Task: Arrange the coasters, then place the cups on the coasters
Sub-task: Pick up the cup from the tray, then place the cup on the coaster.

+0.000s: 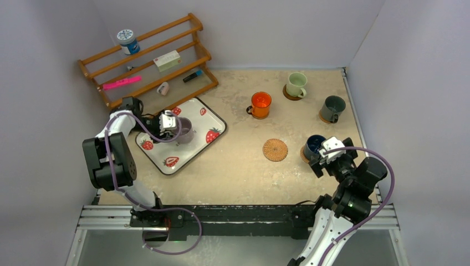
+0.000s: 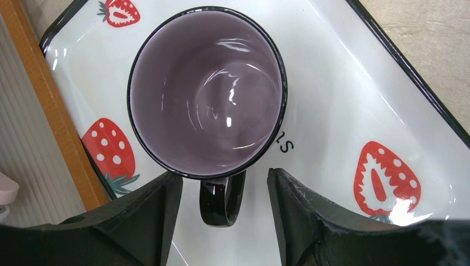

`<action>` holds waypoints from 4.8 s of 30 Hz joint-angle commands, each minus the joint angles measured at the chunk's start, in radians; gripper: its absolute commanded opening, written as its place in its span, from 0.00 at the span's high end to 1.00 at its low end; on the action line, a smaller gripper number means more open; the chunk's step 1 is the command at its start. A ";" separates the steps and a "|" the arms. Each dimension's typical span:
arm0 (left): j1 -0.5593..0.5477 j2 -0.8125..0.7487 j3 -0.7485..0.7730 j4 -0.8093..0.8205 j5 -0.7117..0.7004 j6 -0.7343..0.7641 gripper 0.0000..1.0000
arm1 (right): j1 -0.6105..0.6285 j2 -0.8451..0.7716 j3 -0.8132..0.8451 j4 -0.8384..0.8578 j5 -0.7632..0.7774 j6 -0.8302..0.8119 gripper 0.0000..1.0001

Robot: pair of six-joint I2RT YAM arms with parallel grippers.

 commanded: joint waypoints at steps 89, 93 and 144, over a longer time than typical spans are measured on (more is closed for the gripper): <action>-0.497 -0.337 0.001 0.466 0.009 -1.037 1.00 | -0.004 -0.023 0.002 -0.019 -0.031 -0.035 0.01; -0.581 -0.326 0.003 0.521 -0.028 -1.089 1.00 | -0.004 -0.022 0.000 -0.017 -0.028 -0.034 0.01; -1.124 0.218 0.211 0.895 -0.410 -1.244 1.00 | -0.004 -0.053 -0.012 -0.013 -0.029 -0.041 0.01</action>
